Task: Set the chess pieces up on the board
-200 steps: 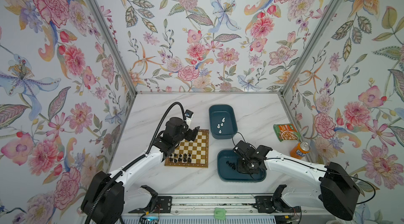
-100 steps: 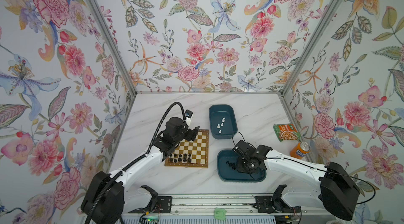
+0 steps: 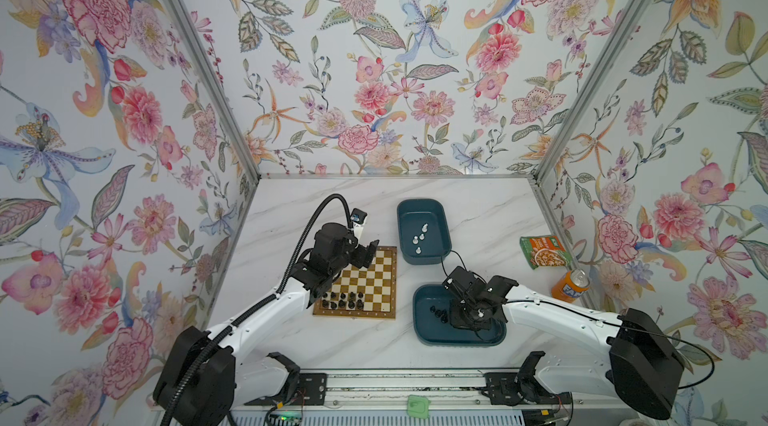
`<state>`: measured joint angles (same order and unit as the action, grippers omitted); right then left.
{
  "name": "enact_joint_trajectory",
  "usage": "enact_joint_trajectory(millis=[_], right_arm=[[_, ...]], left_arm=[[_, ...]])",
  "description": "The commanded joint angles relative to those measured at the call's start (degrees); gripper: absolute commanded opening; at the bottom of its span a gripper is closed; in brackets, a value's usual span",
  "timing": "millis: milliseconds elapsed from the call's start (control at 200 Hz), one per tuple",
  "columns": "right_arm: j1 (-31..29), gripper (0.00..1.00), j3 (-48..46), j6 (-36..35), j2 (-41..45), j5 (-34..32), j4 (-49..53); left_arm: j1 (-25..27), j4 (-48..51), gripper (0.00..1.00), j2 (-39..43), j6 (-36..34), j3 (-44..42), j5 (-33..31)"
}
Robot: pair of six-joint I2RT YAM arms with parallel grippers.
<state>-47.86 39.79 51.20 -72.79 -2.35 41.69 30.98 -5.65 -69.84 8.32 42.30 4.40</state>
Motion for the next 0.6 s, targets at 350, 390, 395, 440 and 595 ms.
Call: enact_joint_trajectory(millis=[350,390,395,440,595], right_arm=[[0.0,0.2,-1.3,0.0,1.1,-0.6,0.3],[0.0,0.2,-1.3,0.2,1.1,-0.8,0.3],[0.0,0.2,-1.3,0.2,1.1,-0.8,0.2],[0.0,0.19,-1.4,0.3,1.1,-0.9,0.0],[-0.4,0.17,-1.4,0.6,0.7,-1.0,-0.7]], left_arm=[[1.0,0.5,0.87,3.6,0.1,-0.9,-1.6],[0.9,0.7,0.87,3.8,0.1,-1.0,-1.8],[0.9,0.7,0.87,3.9,0.1,-1.0,-1.8],[0.9,0.9,0.87,4.2,0.1,-1.1,-2.0],[1.0,1.6,0.87,5.0,-0.1,-1.1,-2.1]])
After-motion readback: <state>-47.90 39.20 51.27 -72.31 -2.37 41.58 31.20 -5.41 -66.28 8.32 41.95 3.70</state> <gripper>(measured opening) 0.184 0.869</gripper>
